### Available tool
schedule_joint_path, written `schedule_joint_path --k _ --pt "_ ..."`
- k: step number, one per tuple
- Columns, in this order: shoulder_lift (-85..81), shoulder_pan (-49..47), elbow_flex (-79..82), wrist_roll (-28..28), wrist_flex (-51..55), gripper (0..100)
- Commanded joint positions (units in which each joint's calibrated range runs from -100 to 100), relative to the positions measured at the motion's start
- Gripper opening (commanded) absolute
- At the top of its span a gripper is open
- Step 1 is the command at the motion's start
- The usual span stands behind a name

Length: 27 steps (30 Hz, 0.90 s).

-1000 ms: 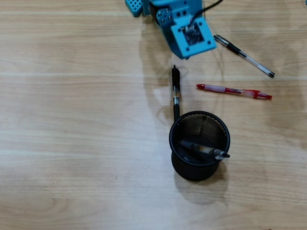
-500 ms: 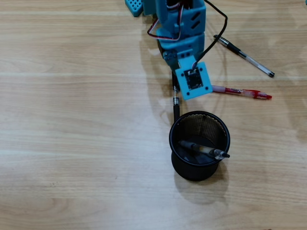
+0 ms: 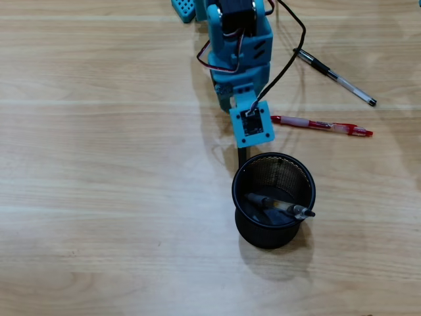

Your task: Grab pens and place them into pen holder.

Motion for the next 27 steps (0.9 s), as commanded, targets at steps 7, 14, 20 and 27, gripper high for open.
schedule_joint_path --k 7,14,20,27 --pt "-0.3 -1.3 8.8 -0.2 -13.5 17" --pt "-0.3 -1.3 12.8 -1.0 -13.8 17" --pt "-0.3 -1.7 15.1 -2.5 -13.9 17" --pt "2.7 -2.4 15.1 -2.6 -17.8 17"
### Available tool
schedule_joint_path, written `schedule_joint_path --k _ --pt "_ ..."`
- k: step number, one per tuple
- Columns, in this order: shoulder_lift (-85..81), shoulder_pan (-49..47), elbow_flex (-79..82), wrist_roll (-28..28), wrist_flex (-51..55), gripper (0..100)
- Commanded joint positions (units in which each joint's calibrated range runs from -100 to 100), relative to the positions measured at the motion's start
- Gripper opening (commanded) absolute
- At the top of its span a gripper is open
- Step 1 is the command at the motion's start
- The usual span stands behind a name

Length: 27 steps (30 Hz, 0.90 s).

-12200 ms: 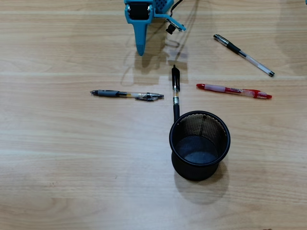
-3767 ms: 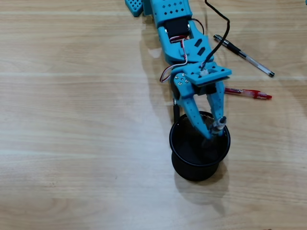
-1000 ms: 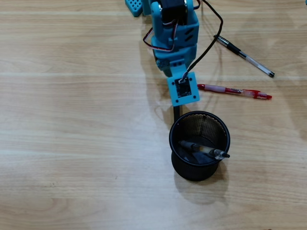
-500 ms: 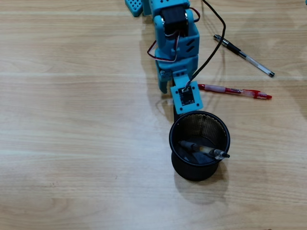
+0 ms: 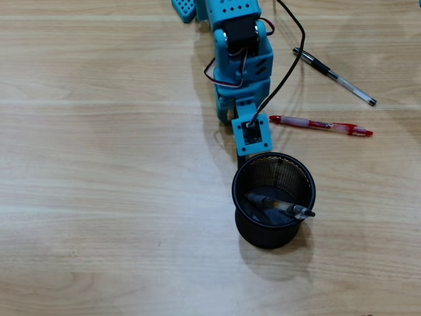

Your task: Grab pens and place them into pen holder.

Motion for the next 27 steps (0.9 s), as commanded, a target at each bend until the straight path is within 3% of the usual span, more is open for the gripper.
schedule_joint_path --k 1,16,27 --pt "1.3 -1.1 0.0 -0.2 -3.5 15" --pt "2.2 -0.9 -0.1 -0.2 -4.7 2" --pt "-3.0 -0.1 -0.4 -0.2 0.2 2"
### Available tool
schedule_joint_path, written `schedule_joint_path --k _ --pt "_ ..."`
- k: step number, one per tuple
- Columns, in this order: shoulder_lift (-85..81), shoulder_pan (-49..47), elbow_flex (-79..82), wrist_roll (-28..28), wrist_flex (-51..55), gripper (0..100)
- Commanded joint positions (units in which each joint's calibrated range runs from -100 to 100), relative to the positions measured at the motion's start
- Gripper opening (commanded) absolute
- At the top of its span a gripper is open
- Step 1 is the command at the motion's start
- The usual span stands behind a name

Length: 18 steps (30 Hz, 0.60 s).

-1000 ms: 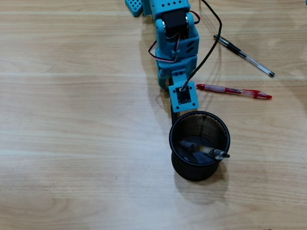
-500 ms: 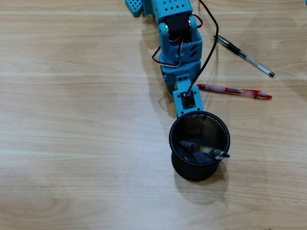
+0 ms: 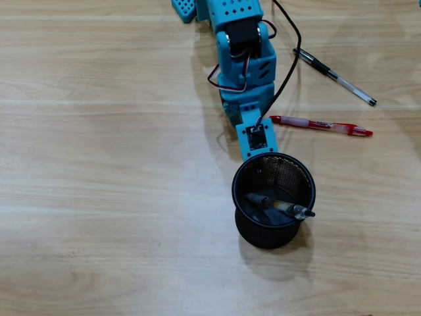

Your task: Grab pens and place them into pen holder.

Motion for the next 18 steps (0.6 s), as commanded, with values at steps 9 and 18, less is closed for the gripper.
schedule_joint_path --k 9,18 --pt "-13.3 2.0 -0.9 0.4 15.1 2" --pt "-22.7 2.1 -1.8 1.0 15.8 2"
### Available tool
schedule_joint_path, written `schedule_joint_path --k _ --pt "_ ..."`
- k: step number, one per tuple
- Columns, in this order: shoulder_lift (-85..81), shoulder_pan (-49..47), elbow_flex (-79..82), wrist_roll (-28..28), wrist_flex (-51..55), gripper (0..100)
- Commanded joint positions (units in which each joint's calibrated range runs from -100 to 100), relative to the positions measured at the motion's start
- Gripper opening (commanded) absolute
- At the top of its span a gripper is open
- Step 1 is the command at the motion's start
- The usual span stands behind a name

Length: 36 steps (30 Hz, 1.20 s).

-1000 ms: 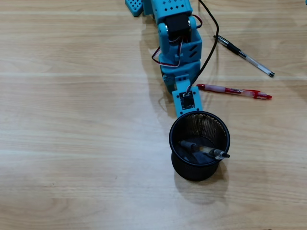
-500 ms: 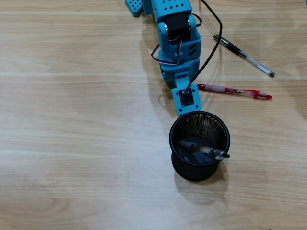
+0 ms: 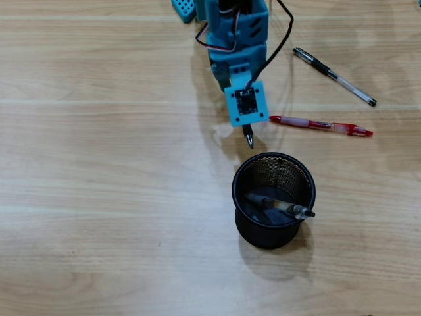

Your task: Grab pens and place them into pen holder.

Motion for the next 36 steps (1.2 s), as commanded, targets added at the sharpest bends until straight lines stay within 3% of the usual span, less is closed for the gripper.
schedule_joint_path --k 1,14,29,36 --pt "-5.6 0.6 -3.1 1.3 0.4 2" --pt "-5.2 -1.0 -24.3 1.9 -2.6 2" --pt "9.3 -3.5 -31.9 1.9 -45.1 2" --pt "15.3 -2.6 -31.8 1.9 -55.0 2"
